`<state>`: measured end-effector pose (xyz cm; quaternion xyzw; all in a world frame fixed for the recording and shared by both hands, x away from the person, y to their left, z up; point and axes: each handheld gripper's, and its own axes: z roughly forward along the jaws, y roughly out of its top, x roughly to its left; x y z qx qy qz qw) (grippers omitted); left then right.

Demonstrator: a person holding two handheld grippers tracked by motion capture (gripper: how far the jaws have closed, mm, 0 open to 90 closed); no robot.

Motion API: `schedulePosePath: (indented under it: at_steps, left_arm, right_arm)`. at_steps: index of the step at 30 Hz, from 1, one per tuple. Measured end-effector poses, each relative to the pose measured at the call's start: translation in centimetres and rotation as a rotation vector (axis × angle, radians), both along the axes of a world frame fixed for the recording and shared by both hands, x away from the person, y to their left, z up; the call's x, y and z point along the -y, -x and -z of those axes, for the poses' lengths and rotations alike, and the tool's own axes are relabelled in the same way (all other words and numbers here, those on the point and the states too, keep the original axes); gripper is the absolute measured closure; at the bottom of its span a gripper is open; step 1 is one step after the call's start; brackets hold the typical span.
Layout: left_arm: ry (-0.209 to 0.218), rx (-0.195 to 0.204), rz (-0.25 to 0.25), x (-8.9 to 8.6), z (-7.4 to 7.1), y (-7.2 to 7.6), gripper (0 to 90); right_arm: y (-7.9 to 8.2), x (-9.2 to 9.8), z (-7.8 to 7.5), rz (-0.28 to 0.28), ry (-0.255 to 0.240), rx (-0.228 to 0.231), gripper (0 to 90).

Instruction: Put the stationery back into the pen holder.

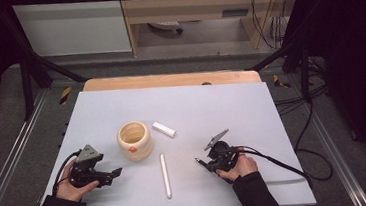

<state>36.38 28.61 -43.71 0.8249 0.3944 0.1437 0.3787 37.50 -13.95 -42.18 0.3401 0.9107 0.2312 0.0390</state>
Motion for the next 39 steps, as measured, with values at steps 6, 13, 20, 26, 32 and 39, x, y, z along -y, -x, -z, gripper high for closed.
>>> schedulePosePath:
  at_steps: [6,13,20,26,32,39]
  left_arm:
    - [-0.002,-0.001,0.003,0.0,0.0,0.0,7.4]
    - [-0.004,-0.003,0.004,0.0,0.0,0.0,7.5]
    - [-0.005,-0.004,0.004,0.0,0.1,0.0,7.5]
    - [-0.005,-0.003,0.004,0.0,0.1,0.0,7.5]
    - [-0.005,-0.002,0.004,0.0,0.1,0.0,7.5]
    - [-0.005,-0.002,0.006,0.1,0.1,0.0,7.5]
  right_arm:
    - [0.1,0.5,-1.0,0.010,-0.028,0.023,80.1]
    - [0.3,1.1,-2.1,0.036,-0.083,0.060,80.2]
    - [0.3,1.5,-3.3,0.077,-0.175,0.131,80.1]
    - [0.2,1.3,-4.4,0.119,-0.264,0.189,80.1]
    - [0.0,0.5,-5.5,0.155,-0.376,0.251,80.1]
    - [-0.2,-0.6,-6.6,0.168,-0.442,0.297,80.1]
